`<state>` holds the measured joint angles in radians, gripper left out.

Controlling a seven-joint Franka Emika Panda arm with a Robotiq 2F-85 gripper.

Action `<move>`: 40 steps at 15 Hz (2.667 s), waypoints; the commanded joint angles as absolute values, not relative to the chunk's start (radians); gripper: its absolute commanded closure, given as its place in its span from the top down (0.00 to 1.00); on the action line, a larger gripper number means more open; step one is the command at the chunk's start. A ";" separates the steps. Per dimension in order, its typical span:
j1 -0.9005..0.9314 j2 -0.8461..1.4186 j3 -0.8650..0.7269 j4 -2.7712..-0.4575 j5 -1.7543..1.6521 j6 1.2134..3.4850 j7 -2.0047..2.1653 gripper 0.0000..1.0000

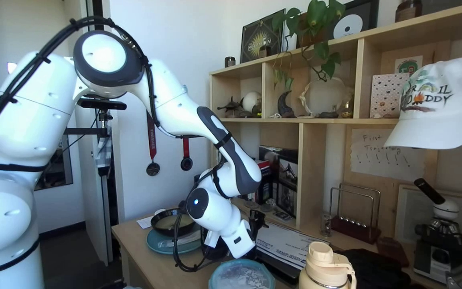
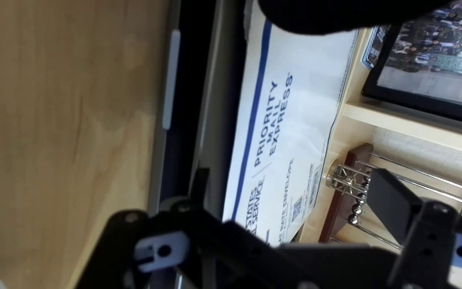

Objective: Open the laptop

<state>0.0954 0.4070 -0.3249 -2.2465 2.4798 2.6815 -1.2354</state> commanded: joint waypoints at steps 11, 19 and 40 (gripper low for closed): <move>0.100 0.455 -0.321 -2.231 2.561 2.712 -1.228 1.00; 0.152 0.472 -0.425 -2.209 2.603 2.644 -1.273 1.00; 0.327 0.515 -0.637 -2.140 2.600 2.518 -1.277 1.00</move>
<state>0.2981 0.5208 -0.6136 -2.1773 2.5997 2.5565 -1.2698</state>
